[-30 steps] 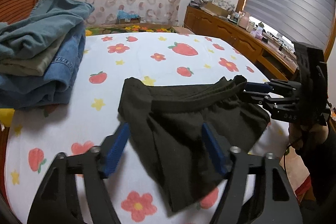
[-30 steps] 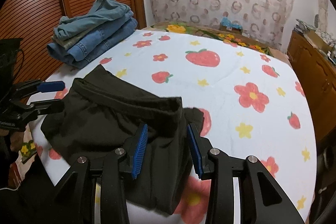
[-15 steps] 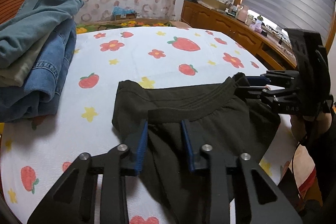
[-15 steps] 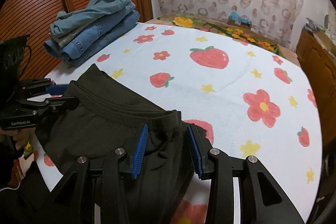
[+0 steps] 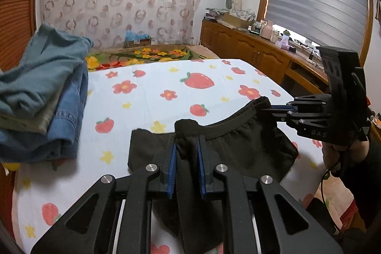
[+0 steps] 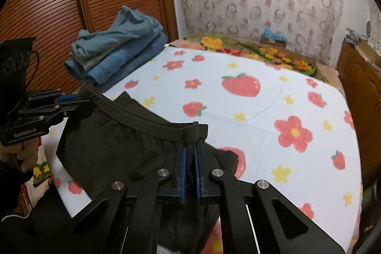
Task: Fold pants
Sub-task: 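Open both grippers and release the waistband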
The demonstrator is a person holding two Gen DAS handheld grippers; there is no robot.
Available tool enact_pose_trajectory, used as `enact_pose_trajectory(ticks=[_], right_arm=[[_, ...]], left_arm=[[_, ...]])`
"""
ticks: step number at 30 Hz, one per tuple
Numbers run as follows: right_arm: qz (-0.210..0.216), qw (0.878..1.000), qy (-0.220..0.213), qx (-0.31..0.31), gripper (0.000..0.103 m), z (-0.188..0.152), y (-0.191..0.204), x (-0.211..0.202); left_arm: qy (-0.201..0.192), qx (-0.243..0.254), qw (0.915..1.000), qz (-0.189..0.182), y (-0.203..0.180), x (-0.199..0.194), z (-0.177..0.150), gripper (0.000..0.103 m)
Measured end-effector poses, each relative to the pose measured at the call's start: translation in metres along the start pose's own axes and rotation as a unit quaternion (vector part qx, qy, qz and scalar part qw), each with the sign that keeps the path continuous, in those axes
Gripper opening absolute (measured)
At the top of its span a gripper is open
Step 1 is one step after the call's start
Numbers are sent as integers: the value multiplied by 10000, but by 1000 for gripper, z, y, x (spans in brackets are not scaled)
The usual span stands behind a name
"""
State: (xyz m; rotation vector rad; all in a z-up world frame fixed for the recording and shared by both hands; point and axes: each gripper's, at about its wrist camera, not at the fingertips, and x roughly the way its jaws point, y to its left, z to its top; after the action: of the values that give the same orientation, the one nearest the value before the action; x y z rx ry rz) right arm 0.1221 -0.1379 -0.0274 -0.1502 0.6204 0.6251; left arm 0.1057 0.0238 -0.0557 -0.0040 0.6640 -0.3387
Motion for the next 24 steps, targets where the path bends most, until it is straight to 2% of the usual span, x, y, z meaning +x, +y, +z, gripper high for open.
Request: enact_pose_trajectory(ticks=[8, 16, 21, 24], right_arm=[[-232, 9996, 158, 89, 6, 3, 4, 8], [-360, 9983, 451, 126, 6, 8, 4, 31], [-369, 9981, 480, 142, 6, 8, 5, 36], [-395, 9979, 500, 142, 8, 8, 6, 35]], left_arm=[[216, -76, 9995, 198, 9, 16, -1, 17], [436, -139, 9985, 290, 15, 34, -10, 17], [512, -194, 9980, 321, 17, 37, -15, 17], [547, -234, 9976, 346, 19, 38, -16, 21]])
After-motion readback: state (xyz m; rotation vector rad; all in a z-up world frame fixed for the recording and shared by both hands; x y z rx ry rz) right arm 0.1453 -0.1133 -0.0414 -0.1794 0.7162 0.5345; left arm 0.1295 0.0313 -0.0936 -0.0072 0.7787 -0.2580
